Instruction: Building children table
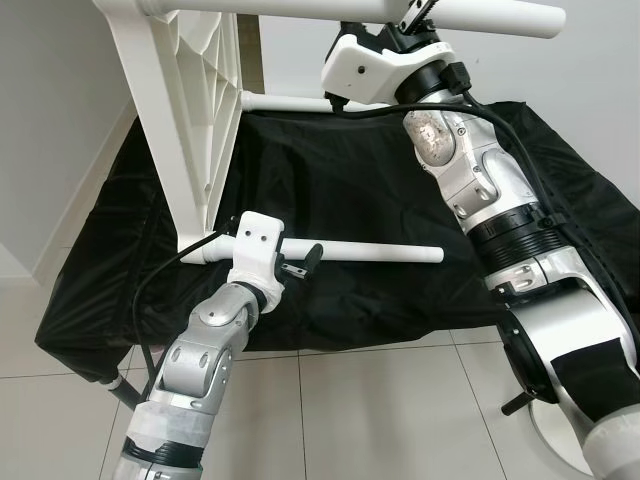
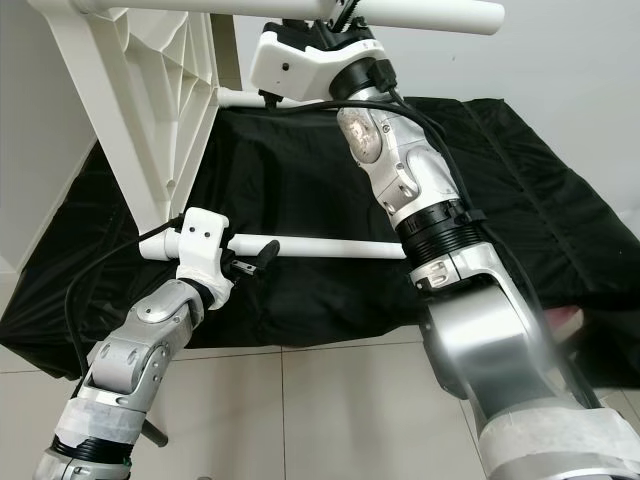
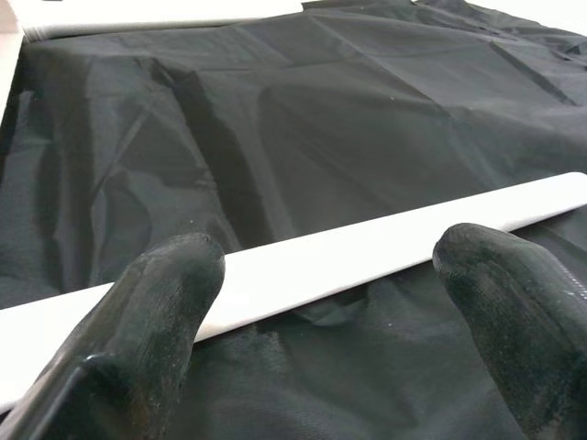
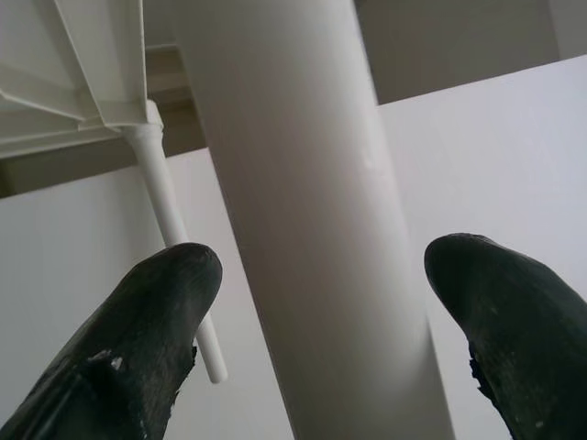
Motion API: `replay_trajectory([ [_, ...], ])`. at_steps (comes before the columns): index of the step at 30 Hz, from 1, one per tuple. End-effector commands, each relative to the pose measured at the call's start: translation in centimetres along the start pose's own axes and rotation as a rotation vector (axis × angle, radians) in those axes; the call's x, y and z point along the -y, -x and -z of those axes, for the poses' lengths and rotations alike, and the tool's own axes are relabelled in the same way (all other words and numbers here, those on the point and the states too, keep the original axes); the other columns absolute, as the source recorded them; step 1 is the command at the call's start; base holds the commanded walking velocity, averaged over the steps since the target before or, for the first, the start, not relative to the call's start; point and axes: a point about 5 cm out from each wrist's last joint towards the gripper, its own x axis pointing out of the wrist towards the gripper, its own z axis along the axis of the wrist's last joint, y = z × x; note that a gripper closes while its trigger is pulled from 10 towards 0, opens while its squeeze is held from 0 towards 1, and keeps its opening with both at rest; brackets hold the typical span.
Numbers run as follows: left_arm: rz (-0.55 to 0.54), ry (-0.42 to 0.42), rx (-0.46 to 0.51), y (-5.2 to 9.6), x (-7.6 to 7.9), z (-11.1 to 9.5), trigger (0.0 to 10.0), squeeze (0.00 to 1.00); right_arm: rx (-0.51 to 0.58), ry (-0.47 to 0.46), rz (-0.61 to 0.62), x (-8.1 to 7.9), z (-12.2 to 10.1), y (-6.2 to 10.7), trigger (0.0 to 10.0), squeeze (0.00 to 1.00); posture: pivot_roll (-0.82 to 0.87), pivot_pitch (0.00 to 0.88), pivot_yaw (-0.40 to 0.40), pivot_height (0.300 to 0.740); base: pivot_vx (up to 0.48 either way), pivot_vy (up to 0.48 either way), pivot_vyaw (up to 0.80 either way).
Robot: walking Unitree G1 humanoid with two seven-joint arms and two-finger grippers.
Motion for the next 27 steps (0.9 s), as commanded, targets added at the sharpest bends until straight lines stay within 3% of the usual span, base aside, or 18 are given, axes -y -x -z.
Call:
replay_trajectory([
  [1,0.024,0.004,-0.012,0.0,0.2,0.1,10.0,0.0,0.005,0.028,-0.003,0.3,-0.4,-0.7,10.0,0.0,-0.03,0.048,0.009,0.74,0.0,0.0,0.0],
  [8,0.026,0.013,-0.017,0.0,0.3,0.2,10.0,0.0,-0.039,0.076,-0.064,0.0,0.0,-1.4,10.0,0.0,-0.03,0.048,0.012,0.74,0.0,0.0,0.0],
  [9,0.028,0.014,-0.02,0.0,0.4,0.3,10.0,0.0,-0.047,0.078,-0.077,-0.1,0.1,-1.5,3.9,0.0,-0.03,0.047,0.013,0.74,0.0,0.0,0.0],
  [11,0.021,0.021,-0.038,0.0,0.4,0.5,10.0,0.0,-0.059,0.074,-0.095,-0.2,0.3,-1.5,0.0,0.0,-0.04,0.048,0.012,0.74,0.0,0.0,0.0],
  [13,0.016,0.026,-0.047,-0.1,0.4,0.7,10.0,0.0,-0.062,0.073,-0.1,-0.2,0.3,-1.5,0.0,0.0,-0.04,0.048,0.012,0.74,0.0,0.0,0.0],
  [19,-0.131,0.18,-0.142,-0.6,-1.2,1.7,10.0,0.0,-0.083,0.025,-0.079,0.3,0.5,-1.4,0.0,0.0,-0.04,0.049,0.008,0.74,0.0,0.0,0.0],
  [26,-0.175,0.233,-0.167,-1.0,-1.7,1.8,10.0,0.0,-0.096,0.013,-0.066,0.5,0.7,-1.2,0.0,0.0,-0.04,0.046,0.014,0.74,0.0,0.0,0.0],
  [27,-0.203,0.271,-0.182,-1.2,-1.9,2.0,10.0,0.0,-0.106,0.007,-0.057,0.6,0.8,-1.1,0.0,0.0,-0.05,0.046,0.015,0.74,0.0,0.0,0.0],
])
